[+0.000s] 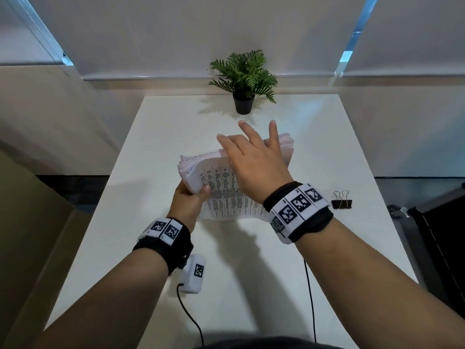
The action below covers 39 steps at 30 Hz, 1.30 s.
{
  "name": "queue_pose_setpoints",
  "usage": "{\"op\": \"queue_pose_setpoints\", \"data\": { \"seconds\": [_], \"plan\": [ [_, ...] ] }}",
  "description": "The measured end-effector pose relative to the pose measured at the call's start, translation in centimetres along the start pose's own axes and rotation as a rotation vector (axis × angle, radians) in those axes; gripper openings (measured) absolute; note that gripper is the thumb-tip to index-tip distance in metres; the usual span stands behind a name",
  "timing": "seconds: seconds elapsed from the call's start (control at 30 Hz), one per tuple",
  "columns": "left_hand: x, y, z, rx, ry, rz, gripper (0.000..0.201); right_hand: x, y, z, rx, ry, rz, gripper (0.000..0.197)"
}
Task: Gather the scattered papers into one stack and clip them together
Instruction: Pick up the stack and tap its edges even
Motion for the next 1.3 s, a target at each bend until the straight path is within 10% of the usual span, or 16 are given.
{"op": "queue_pose_setpoints", "data": {
  "seconds": [0.13, 0.23, 0.33, 0.43, 0.53, 0.67, 0.8, 0.93, 1.1, 1.3],
  "plan": [
    [1.1, -0.4, 0.0, 0.001, -0.065, -0.013, 0.033, 0.3, 1.4, -0.7, -0.052, -0.037, -0.076, 0.029],
    [1.4, -0.4, -0.1, 0.055, -0.09, -0.056, 0.063, 2.9, 2.5, -0.1, 0.084, -0.281, -0.247, 0.015],
    [-0.9, 2.5, -0.1, 0.372, 0.241, -0.177, 0.105, 6.4, -0.2, 1.9, 0.178, -0.695, -0.667, 0.004],
    [-3.3, 2.4, 0.3, 0.304, 0.522, -0.043, 0.125, 7.4, -4.7, 3.8, 0.285, -1.012, -1.191, 0.008],
    [-2.4, -0.4, 0.0, 0.163, 0.427, 0.533, 0.078, 5.6, -9.1, 5.1, 0.168, -1.173, -1.529, 0.018],
    [1.6, 0.3, -0.6, 0.309, 0.076, 0.474, 0.047, 5.0, -11.0, 5.7, 0.118, -1.158, -1.742, 0.04],
    [4.3, 1.7, -0.6, 0.303, -0.151, 0.2, 0.042, 8.5, -9.4, 5.0, -0.017, -0.938, -1.324, 0.093],
    [5.6, 0.9, 0.3, 0.173, -0.232, -0.082, 0.03, 6.8, -8.6, 3.5, -0.244, -0.591, -1.245, 0.077],
    [5.3, 0.4, 0.5, 0.126, -0.22, -0.043, 0.032, 6.7, -7.6, 3.3, 0.062, -0.648, -1.544, 0.036],
    [2.8, 1.1, 1.1, 0.076, -0.126, 0.121, 0.056, 5.7, -8.6, 5.5, 0.025, -0.626, -1.601, 0.047]
  ]
}}
Point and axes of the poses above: each hand's wrist, its own z-axis away from the middle knuckle, its own y-axis out of the back of the hand, x = y × z, the point moved 7 cm from there along -z, towards the middle knuckle, and after that the axes turned 7 degrees about z, right-handed, at the moved point
